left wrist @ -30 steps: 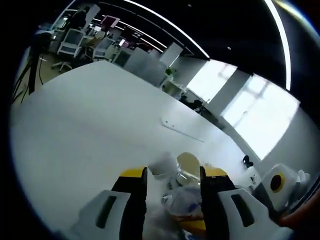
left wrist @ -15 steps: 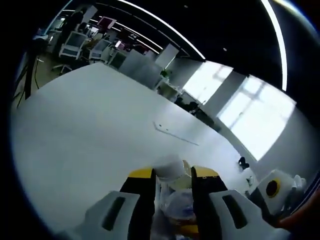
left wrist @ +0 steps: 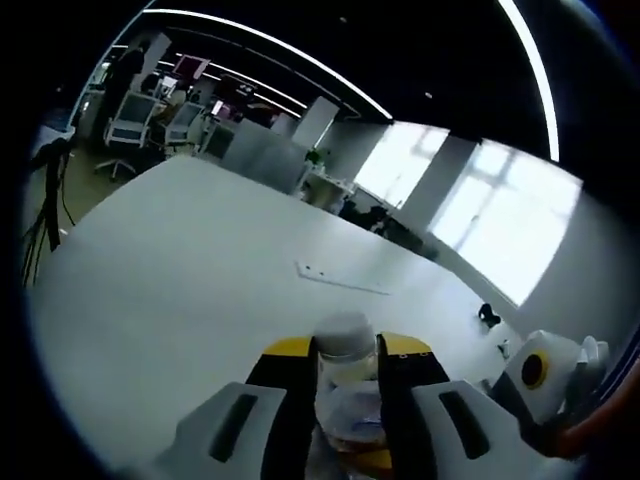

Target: Arrange the tabletop items into an orderly group along one side of the table until the central work area is clear of visible clutter.

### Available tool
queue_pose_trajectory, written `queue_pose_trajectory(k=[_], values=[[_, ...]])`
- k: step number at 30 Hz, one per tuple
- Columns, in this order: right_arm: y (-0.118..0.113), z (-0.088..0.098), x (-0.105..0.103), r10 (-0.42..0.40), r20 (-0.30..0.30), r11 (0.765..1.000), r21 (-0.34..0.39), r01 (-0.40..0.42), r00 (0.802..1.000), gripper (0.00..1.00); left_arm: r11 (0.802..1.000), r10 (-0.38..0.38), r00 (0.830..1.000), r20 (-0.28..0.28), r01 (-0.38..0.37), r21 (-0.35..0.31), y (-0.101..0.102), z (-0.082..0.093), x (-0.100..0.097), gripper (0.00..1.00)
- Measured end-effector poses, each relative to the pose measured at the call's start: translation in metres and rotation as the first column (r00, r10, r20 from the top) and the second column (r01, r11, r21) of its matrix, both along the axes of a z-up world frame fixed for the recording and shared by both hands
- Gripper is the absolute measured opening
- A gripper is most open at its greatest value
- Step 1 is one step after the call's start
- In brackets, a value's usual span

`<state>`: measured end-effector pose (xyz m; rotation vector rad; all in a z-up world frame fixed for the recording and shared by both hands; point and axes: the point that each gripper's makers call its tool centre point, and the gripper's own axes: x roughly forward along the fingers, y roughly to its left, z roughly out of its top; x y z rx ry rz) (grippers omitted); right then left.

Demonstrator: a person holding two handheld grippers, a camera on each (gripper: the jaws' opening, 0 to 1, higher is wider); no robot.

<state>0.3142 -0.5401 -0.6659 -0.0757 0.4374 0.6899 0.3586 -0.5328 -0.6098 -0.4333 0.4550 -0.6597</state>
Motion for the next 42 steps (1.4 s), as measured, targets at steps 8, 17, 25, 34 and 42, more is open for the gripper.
queue_pose_trajectory(k=[8,17,25,34,42], values=[[0.013,0.005,-0.007,0.010,0.014,1.000,-0.005,-0.010,1.000,0.34,0.998,-0.015,0.998,0.068,0.011,0.054,0.010,0.012,-0.012,0.21],[0.027,0.011,-0.006,0.014,0.009,1.000,0.011,-0.015,1.000,0.34,0.989,-0.054,0.990,0.132,0.035,0.146,0.018,0.024,-0.016,0.21],[0.036,0.002,-0.007,0.008,-0.014,1.000,0.006,-0.008,1.000,0.34,0.978,-0.088,0.986,0.138,0.059,0.201,0.023,0.020,-0.020,0.21],[0.041,-0.001,-0.013,0.014,-0.047,0.999,0.038,-0.012,0.999,0.35,0.965,-0.129,0.979,0.156,0.088,0.247,0.024,0.019,-0.026,0.21],[0.039,0.000,-0.025,0.039,-0.035,0.999,0.002,-0.039,0.999,0.35,0.949,-0.204,0.958,0.203,0.142,0.283,0.019,0.022,-0.040,0.21]])
